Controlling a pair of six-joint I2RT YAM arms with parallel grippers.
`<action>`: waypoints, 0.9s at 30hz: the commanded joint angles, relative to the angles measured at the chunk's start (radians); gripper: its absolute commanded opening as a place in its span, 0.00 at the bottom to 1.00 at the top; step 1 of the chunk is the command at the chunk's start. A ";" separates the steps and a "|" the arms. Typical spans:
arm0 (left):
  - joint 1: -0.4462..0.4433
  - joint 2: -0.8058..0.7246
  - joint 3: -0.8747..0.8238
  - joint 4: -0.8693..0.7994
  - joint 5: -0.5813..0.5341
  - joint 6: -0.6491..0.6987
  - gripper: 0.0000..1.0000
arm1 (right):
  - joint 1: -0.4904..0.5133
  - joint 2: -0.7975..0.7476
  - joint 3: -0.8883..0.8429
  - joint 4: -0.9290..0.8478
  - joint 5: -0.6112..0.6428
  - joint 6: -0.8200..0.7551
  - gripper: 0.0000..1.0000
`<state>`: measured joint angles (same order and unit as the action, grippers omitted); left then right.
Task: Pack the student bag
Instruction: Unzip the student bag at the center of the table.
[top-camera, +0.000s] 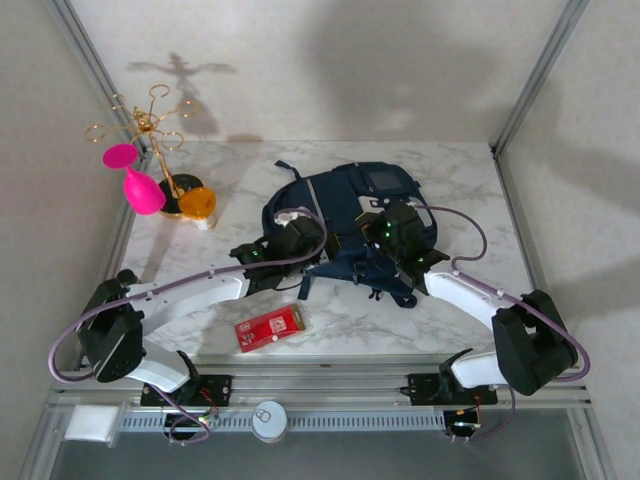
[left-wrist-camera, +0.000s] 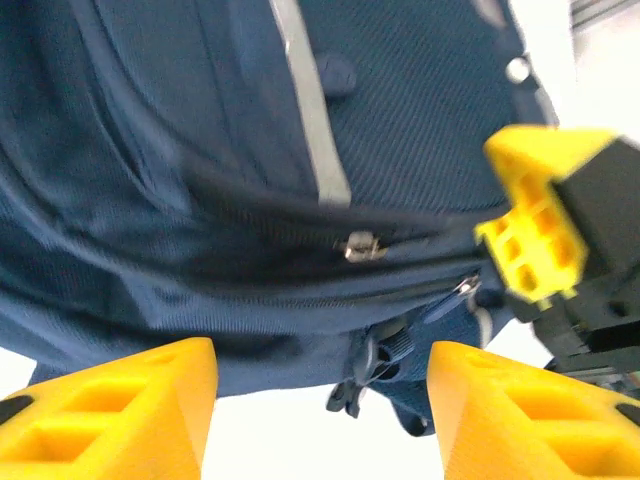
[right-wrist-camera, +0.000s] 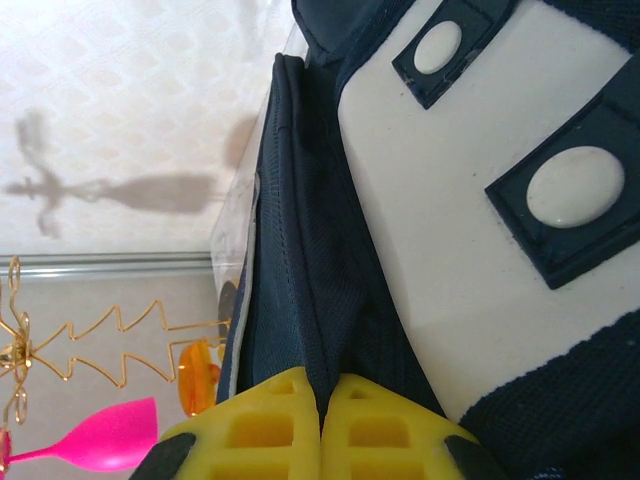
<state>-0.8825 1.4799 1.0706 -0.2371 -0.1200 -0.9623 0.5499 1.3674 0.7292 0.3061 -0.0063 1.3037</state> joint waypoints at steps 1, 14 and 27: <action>-0.018 0.054 0.055 -0.020 -0.020 -0.049 0.54 | 0.017 -0.003 0.041 0.184 0.012 0.022 0.00; -0.019 0.217 0.169 -0.057 -0.174 -0.183 0.64 | 0.030 0.018 -0.008 0.248 0.028 0.053 0.00; 0.006 0.151 0.062 -0.199 -0.336 -0.222 0.65 | -0.021 -0.024 -0.007 0.247 0.022 0.062 0.00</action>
<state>-0.9005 1.7000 1.1912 -0.2886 -0.3225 -1.1339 0.5522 1.3972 0.7082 0.3923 -0.0040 1.3548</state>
